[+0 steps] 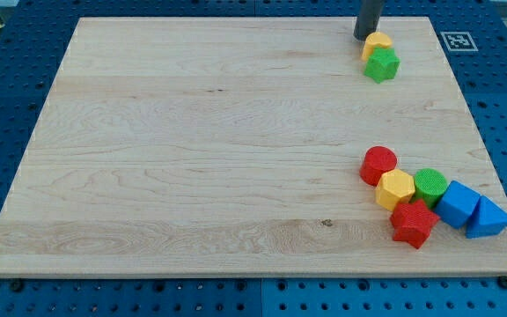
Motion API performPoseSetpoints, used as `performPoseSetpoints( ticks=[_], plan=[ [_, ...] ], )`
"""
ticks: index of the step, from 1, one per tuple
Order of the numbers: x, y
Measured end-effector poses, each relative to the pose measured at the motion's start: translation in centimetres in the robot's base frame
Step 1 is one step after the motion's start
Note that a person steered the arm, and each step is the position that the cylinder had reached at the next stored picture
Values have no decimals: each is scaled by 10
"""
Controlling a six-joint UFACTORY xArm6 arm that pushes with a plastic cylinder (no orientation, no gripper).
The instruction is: Push the yellow heart and green star down a bit
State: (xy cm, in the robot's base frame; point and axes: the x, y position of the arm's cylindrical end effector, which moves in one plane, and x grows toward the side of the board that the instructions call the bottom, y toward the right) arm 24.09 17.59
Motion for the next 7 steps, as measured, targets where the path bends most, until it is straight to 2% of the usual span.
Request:
performPoseSetpoints(
  ticks=[3,7],
  plan=[
    [-5,20],
    [31,20]
  ],
)
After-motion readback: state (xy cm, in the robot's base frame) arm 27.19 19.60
